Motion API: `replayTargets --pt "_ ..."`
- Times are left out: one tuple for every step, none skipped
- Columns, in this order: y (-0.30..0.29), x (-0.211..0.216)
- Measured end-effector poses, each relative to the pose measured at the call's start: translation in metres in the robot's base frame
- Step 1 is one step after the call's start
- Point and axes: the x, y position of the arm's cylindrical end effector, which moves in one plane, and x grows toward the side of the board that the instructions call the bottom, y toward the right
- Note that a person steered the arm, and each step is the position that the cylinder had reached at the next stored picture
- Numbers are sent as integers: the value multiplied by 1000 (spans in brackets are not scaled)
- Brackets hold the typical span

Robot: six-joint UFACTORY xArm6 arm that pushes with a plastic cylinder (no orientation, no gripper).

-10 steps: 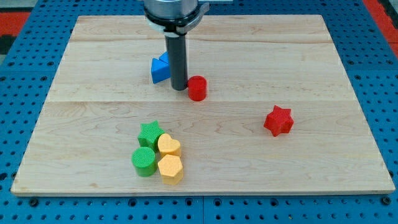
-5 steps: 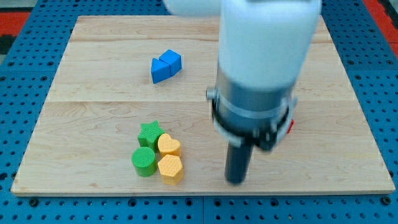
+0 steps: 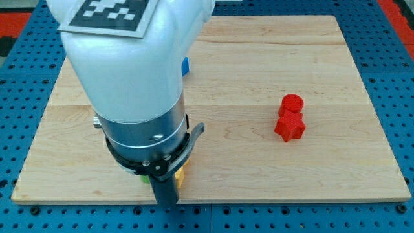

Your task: Keep green blocks on bottom left to the blue blocks

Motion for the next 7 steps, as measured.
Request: replayTargets --pt "2 -3" --pt "3 -38" --pt "0 -54" --pt "-12 -66" --pt "-11 -76" --pt "-21 -99" --pt "-24 -118"
